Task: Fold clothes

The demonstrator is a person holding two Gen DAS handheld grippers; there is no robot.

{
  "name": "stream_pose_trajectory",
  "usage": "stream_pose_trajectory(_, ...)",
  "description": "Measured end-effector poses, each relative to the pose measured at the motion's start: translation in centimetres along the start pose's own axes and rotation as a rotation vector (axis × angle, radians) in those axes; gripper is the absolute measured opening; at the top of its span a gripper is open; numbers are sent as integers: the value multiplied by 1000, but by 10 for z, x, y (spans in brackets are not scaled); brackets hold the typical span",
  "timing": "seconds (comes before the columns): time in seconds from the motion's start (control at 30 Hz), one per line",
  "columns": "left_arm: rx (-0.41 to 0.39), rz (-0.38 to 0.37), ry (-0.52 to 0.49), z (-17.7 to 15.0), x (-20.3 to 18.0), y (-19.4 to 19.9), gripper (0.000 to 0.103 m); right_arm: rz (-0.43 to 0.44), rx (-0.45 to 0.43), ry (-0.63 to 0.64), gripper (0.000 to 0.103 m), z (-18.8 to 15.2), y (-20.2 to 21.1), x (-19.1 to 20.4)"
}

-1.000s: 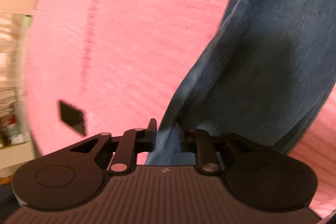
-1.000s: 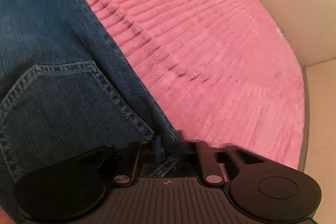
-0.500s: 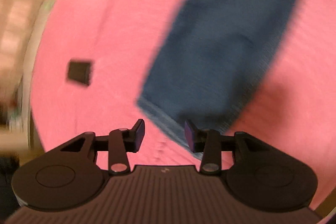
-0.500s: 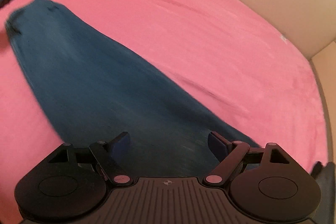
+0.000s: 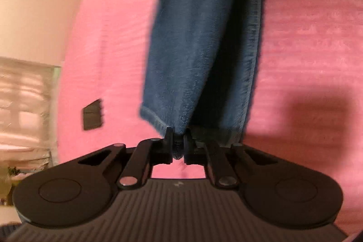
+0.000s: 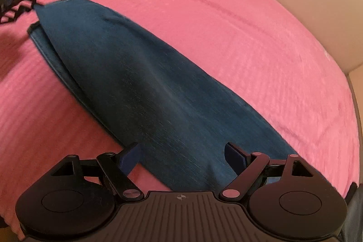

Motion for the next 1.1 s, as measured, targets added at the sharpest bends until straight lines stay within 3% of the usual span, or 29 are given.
stream_pose_trajectory(0.13,5,-90,-19,-7,-24,-12,7,21,46,-21,84,-7,-3,17)
stream_pose_trajectory(0.27,127,-118,2,-31,-34,-20,9,21,92,-100,84,-13,-4,16)
stream_pose_trajectory(0.4,183,-98,134,-49,-11,6,12,-30,115,-226,84,-26,4,-2)
stream_pose_trajectory(0.5,162,-48,202,-31,18,18,12,-103,137,-378,84,-53,11,-26)
stream_pose_trajectory(0.6,63,-26,227,20,38,19,14,-193,157,-552,85,-88,24,-54)
stream_pose_trajectory(0.73,-171,-83,168,133,32,13,29,-314,161,-771,88,-135,47,-94)
stream_pose_trajectory(0.8,-305,-121,94,201,12,7,36,-354,154,-871,88,-160,61,-114)
stream_pose_trajectory(0.93,-493,-159,-87,310,-43,-7,40,-390,133,-972,88,-193,87,-140)
stream_pose_trajectory(1.03,-584,-185,-251,372,-89,-25,46,-415,117,-1045,88,-217,107,-158)
stream_pose_trajectory(1.1,-618,-209,-318,401,-114,-32,56,-404,111,-1043,88,-227,115,-155)
Point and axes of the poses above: each gripper's, at about its wrist camera, not at the fingertips, and y roughly against the way its jaws point, x to its left, z to its top, the point moved 5 cm from there along -y, roughly the way its jaws point, and after that the axes turned 13 degrees about -x, right-handed, at the moved point
